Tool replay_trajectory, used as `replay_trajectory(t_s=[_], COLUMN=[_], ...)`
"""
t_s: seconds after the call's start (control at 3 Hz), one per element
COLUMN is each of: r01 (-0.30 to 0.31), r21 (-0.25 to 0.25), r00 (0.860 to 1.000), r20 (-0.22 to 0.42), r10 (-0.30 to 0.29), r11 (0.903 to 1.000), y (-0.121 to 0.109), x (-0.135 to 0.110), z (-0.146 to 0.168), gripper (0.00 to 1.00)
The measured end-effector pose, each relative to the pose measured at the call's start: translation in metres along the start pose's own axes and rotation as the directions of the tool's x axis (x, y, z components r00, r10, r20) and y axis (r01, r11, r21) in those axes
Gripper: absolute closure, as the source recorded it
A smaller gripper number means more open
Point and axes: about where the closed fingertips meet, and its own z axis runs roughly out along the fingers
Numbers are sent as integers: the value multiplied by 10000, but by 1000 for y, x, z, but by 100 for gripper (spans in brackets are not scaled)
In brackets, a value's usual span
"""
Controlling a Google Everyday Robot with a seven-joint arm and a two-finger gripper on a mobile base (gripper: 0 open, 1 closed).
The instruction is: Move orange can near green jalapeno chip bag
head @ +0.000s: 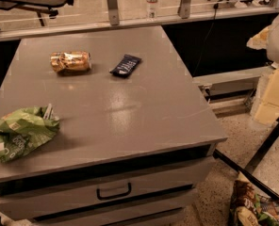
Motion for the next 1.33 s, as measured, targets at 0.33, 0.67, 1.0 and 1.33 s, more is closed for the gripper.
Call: replay_trajectory(t_s=[0.33,0.67,1.0,1.33], r01=[0,45,667,1431], r21=[2,150,524,1071], r00=[10000,10000,9945,9628], r20=[1,78,773,2151], r10=[0,-46,-707,-1634], r11=[10000,9999,9964,9839], y=[0,-12,-47,-92], x=[0,-9,-49,-119], z=[0,7,27,52], gripper=[0,0,0,0])
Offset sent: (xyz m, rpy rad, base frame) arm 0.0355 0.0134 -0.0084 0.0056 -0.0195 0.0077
